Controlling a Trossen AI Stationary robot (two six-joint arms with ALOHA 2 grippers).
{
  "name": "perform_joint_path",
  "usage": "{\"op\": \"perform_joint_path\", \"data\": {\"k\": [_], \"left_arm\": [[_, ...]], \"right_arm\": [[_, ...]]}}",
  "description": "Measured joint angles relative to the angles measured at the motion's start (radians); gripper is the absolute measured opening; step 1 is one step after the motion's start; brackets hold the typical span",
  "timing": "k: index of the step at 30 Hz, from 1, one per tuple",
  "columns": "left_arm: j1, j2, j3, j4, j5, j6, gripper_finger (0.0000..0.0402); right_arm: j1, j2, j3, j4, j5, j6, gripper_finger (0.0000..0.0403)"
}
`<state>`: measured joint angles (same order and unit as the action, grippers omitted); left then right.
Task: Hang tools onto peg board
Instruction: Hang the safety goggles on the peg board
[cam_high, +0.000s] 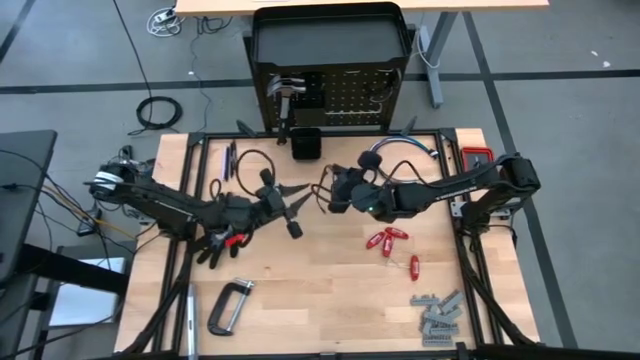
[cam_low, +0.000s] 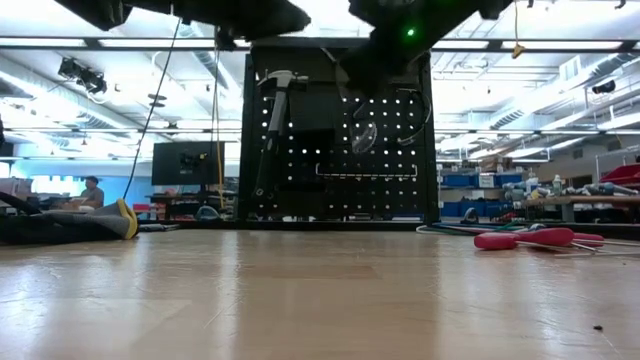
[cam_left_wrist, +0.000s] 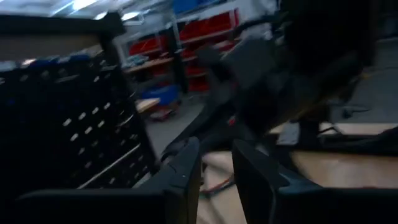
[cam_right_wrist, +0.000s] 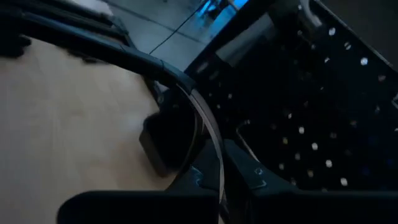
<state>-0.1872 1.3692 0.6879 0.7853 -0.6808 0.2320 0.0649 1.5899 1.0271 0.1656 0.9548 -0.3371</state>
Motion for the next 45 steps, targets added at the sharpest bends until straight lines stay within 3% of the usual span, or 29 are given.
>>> {"op": "perform_joint_path", "data": {"k": [6,9,13,19,22,26,31,34,40,45], "left_arm": [[0.072,0.064,0.0,-0.013,-0.001,-0.003,0.0095],[0.097,0.065,0.0,-0.056,-0.015,-0.002,0.0095],[0.11,0.064,0.0,-0.077,-0.031,-0.003,0.0095],[0.089,0.046,0.003,-0.076,-0.041,0.025,0.0095],[0.092,0.042,0.001,-0.089,-0.037,0.014,0.0095],[0.137,0.075,-0.007,-0.124,0.023,-0.079,0.0095],[0.154,0.132,-0.008,-0.039,0.169,-0.111,0.0095],[0.151,0.139,-0.008,-0.012,0.203,-0.108,0.0095],[0.126,0.117,-0.008,-0.032,0.199,-0.085,0.0095],[0.117,0.108,-0.008,-0.097,0.111,-0.077,0.0095]], "right_arm": [[-0.001,0.025,-0.001,0.097,-0.047,0.017,0.0014],[-0.001,0.013,-0.001,0.065,-0.063,0.123,0.0014],[-0.001,-0.008,0.0,0.045,-0.16,0.26,0.0014],[-0.035,-0.014,0.0,-0.049,-0.176,0.459,0.0014],[-0.069,-0.014,0.0,-0.051,-0.279,0.573,0.0014],[-0.088,-0.013,0.0,-0.014,-0.394,0.549,0.0014],[-0.089,-0.013,0.0,-0.001,-0.4,0.473,0.0014],[-0.093,-0.013,0.0,-0.017,-0.4,0.493,0.0014],[-0.11,-0.013,0.0,-0.064,-0.388,0.537,0.0014],[-0.121,-0.013,0.0,-0.088,-0.383,0.582,0.0014]]}}
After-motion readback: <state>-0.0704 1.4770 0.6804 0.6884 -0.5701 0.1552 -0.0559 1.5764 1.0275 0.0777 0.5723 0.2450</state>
